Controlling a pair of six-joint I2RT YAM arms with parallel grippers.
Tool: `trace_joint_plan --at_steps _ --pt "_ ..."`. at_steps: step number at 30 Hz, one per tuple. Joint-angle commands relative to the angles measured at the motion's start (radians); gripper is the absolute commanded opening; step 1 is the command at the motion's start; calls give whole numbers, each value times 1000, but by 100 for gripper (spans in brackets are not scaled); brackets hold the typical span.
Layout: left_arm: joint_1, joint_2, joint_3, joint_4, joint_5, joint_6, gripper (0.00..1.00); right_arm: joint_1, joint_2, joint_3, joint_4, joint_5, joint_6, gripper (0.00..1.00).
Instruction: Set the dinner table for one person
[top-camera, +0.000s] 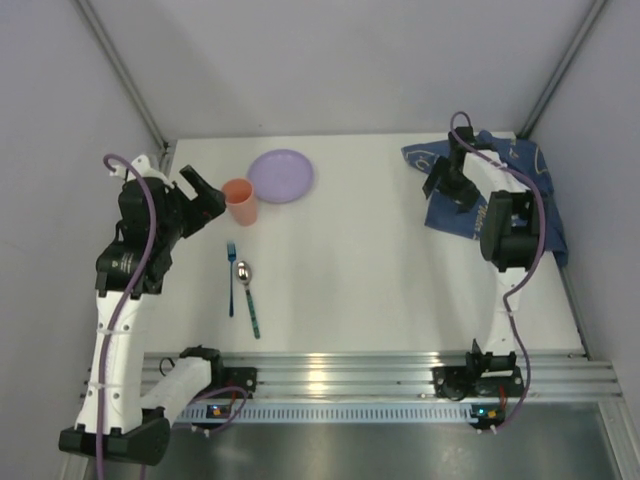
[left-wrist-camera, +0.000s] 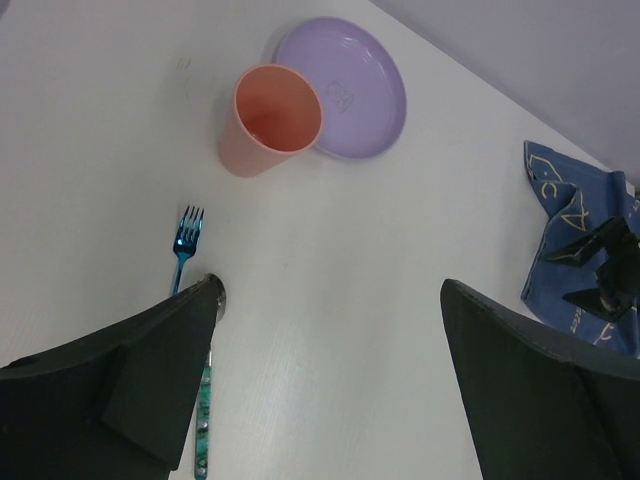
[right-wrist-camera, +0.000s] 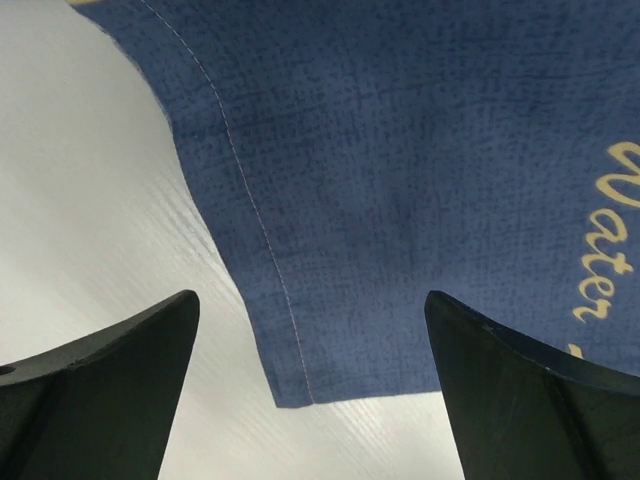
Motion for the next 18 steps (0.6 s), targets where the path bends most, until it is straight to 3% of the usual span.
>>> trace_joint_plan --at_steps 1,5,8,11,12,14,15,18 --pt "1 -28 44 -24 -13 35 99 20 33 79 -84 -29 -19 96" --pt "1 -26 49 -32 -28 47 99 38 83 99 -104 -20 -26 93" --pt "1 -16 53 -32 -28 50 99 41 114 102 -105 -26 -28 83" --pt "1 -6 58 -32 -28 53 99 41 143 104 -108 -38 -31 61" --pt "1 -3 58 -32 -28 55 99 41 148 108 -111 -40 -34 49" --pt "1 0 58 -29 -30 58 98 41 166 111 -115 -43 -36 34" --pt "1 0 57 -29 -30 59 98 44 169 111 -118 -44 -36 21" --pt "1 1 50 -26 -30 67 99 43 179 111 -127 -55 -42 0"
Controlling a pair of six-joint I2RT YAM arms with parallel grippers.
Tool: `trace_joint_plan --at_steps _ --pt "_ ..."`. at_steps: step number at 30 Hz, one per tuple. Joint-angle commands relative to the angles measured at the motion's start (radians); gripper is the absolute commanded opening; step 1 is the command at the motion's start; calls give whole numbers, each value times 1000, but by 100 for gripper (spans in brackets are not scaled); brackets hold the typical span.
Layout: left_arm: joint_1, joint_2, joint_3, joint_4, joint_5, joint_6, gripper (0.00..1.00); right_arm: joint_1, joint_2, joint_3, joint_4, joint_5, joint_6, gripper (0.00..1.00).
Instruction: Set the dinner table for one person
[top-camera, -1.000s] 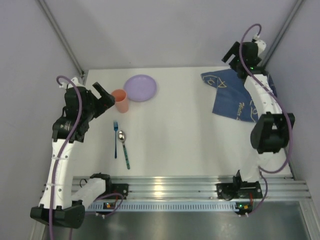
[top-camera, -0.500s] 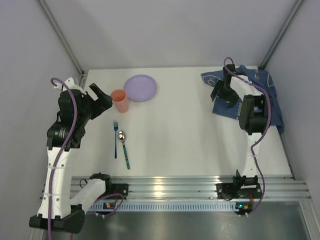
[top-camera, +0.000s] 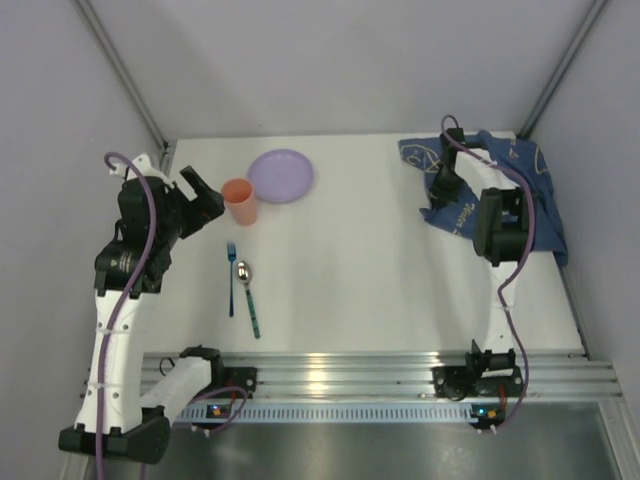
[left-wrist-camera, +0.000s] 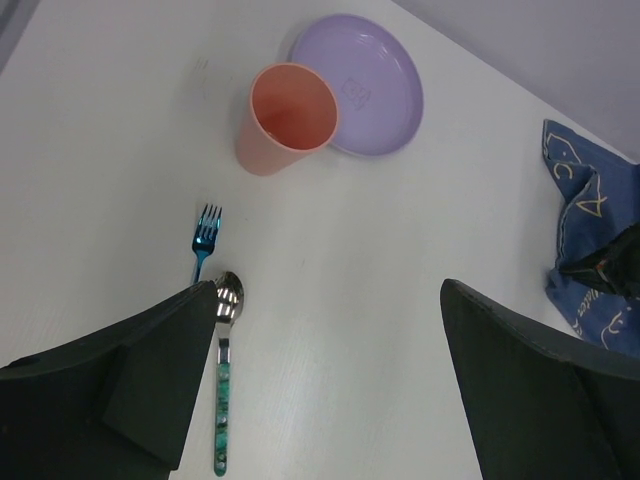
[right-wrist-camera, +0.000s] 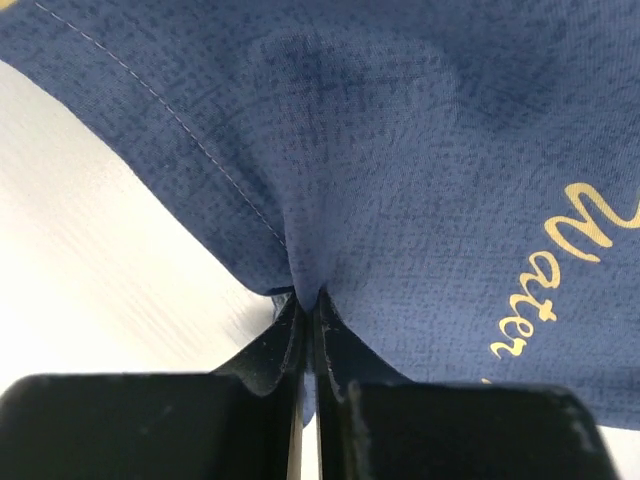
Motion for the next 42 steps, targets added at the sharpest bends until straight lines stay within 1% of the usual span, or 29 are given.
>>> trace_joint_plan --at_steps 1,6,7,9,10,11,13,14,15,17,18,19,20,21,22,24,27,32,36,38,41,42 --pt "1 -3 29 6 -9 26 98 14 61 5 -45 -17 -8 0" --pt "1 -4 29 13 8 40 99 48 6 -33 -74 -19 -34 0" --pt "1 -4 29 11 9 43 99 58 -35 -50 -79 -20 -37 0" --pt "1 -6 35 5 9 55 99 92 -90 -139 -80 -41 -42 0" --pt "1 -4 38 -1 6 59 98 106 -151 -177 -80 -49 -45 0" --pt "1 -6 41 -10 2 63 98 121 -185 -264 -79 -66 -43 0" --pt "1 -6 50 -36 -9 68 98 187 -285 -349 -74 -78 -40 0" --pt "1 -4 54 -40 -11 74 98 215 -319 -431 -74 -83 -37 0" --pt "1 -9 58 -44 -11 77 98 276 -351 -469 -71 -113 -29 0" --pt "1 -13 63 -55 -3 85 98 342 -423 -550 -74 -144 -5 0" --pt "1 -21 66 -56 2 92 98 411 -442 -570 -72 -158 7 0" --pt "1 -24 69 -59 6 94 99 445 -461 -581 -71 -173 35 0" --pt "1 -29 70 -61 11 98 99 481 -463 -584 -71 -199 46 0" --pt "1 -33 72 -63 15 100 99 550 -460 -575 -72 -207 61 0" --pt "1 -36 73 -66 18 101 99 584 -443 -560 -74 -212 67 0" --pt "1 -42 77 -70 28 103 99 672 -417 -495 -80 -206 75 0" --pt "1 -47 90 -90 34 103 99 751 -344 -390 -92 -227 83 0" --pt "1 -56 138 -142 17 118 99 835 -238 -244 -98 -282 92 0" --pt "1 -71 162 -178 -1 126 99 897 -202 -205 -100 -330 78 0" --pt "1 -76 170 -193 -12 126 99 908 -189 -190 -106 -365 63 0" --pt "1 -81 173 -205 -21 117 99 921 -182 -167 -146 -376 31 0" --pt "1 -81 173 -205 -23 114 99 922 -184 -165 -172 -373 18 9"
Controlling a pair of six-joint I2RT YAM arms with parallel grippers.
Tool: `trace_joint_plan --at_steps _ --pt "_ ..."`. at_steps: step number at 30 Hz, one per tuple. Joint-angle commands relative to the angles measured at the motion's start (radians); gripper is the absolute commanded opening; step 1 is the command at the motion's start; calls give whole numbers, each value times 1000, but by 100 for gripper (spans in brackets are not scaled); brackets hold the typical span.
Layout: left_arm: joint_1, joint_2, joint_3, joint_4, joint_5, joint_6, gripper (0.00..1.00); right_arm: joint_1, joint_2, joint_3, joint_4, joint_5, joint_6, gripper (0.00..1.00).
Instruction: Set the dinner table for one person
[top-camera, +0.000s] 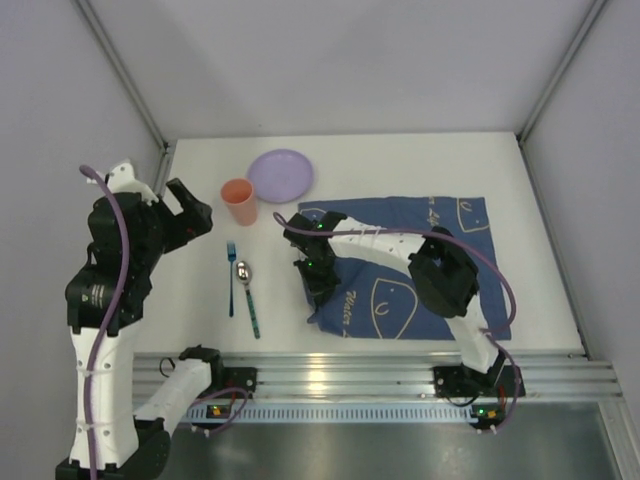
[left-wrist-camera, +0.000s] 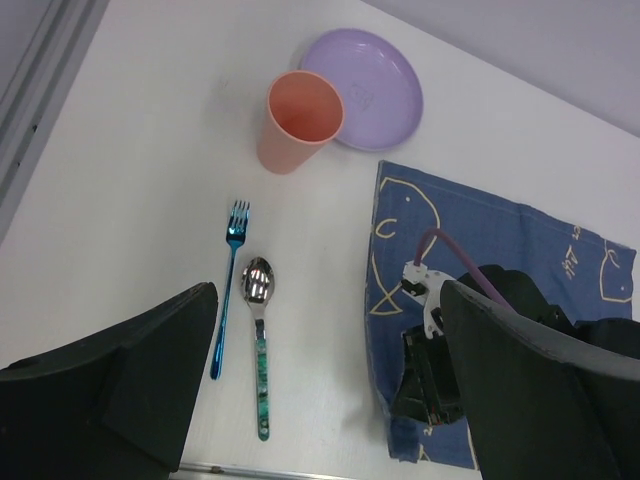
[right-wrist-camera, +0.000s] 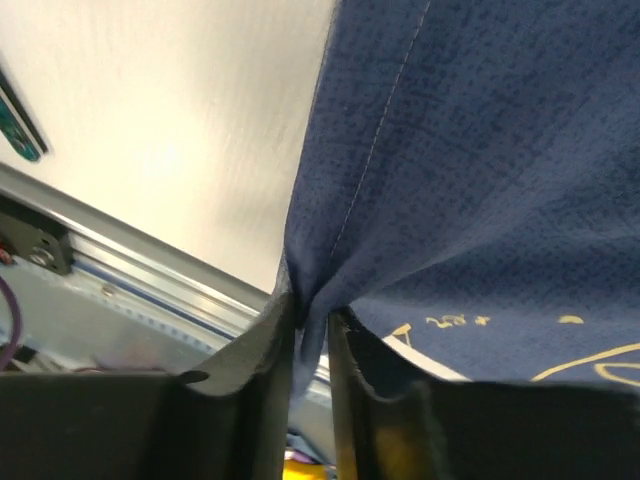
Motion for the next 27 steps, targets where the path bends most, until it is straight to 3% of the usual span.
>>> trace_joint_plan --at_steps 1,2,3,9,15,27 --pt "1 -8 32 -32 -17 4 99 14 -6 60 -78 -33 -35 24" --pt "1 -7 31 -27 -14 -1 99 14 -11 58 -86 -27 -38 39" --pt "1 -2 29 -23 -14 -4 99 14 -20 58 -102 -21 -41 63" --pt "1 24 -8 38 -11 -10 99 11 -141 100 -138 101 -63 100" --pt "1 142 -29 86 -57 -33 99 -81 -300 81 -156 165 -126 100" --pt "1 606 64 174 -77 -61 96 -386 -584 -242 -86 66 -176 100"
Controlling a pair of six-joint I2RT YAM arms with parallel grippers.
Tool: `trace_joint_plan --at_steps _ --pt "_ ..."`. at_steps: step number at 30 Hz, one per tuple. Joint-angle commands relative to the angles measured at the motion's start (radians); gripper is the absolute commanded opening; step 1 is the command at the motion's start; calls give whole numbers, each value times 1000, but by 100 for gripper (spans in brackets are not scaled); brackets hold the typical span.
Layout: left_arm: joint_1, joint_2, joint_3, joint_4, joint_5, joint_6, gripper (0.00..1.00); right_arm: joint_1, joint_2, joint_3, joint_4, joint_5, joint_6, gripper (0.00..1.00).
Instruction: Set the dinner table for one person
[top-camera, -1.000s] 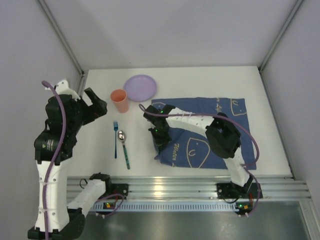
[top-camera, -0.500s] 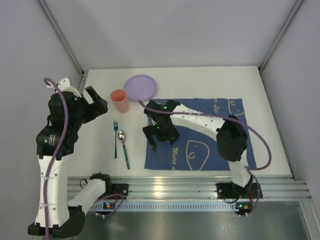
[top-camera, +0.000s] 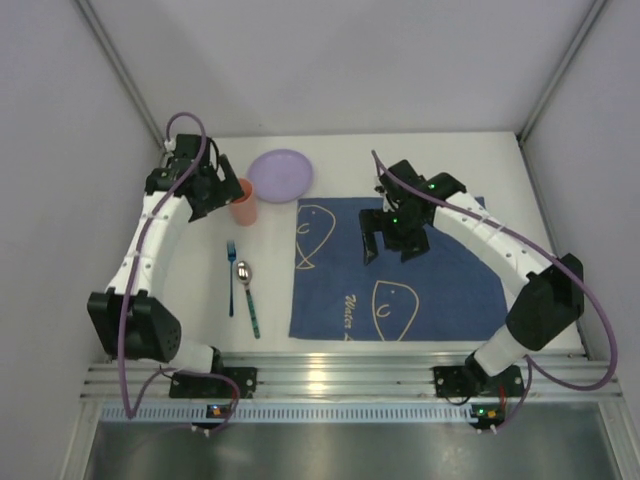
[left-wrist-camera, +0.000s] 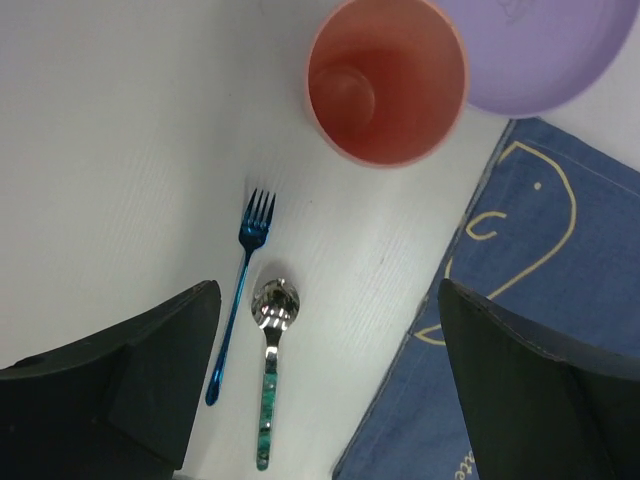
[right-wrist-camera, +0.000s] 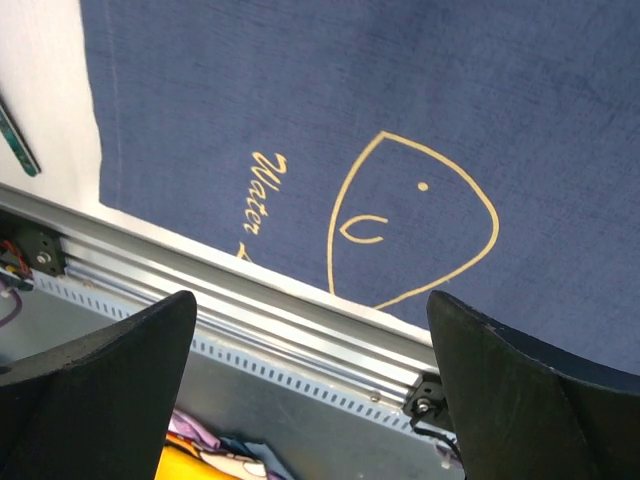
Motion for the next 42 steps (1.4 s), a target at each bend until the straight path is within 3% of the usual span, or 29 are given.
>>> trace_joint_plan --at_steps 1,9,16,20,22,24,25,30,34,42 --pt "1 119 95 60 -62 -3 95 -38 -68 -68 35 -47 -33 100" --pt "3 294 184 95 -163 36 91 -90 -124 -161 58 -39 -27 100" --pt "12 378 149 152 -182 70 77 -104 -197 -221 64 -22 29 100" --pt "21 406 110 205 -164 86 60 -116 -239 -249 58 1 42 100" --pt "23 421 101 227 -148 99 38 -121 -243 -258 56 -2 53 100" --pt "23 431 101 236 -138 106 7 -121 -246 -252 55 -8 61 100" --pt "23 437 110 238 -128 119 0 -120 -245 -241 55 -17 62 100" --pt "4 414 207 166 -72 158 0 -120 -207 -151 84 -86 42 100" --pt "-37 351 279 130 -41 178 0 -117 -109 33 133 -220 48 100" --pt "-270 302 362 23 -56 179 0 -100 214 507 144 -304 121 99"
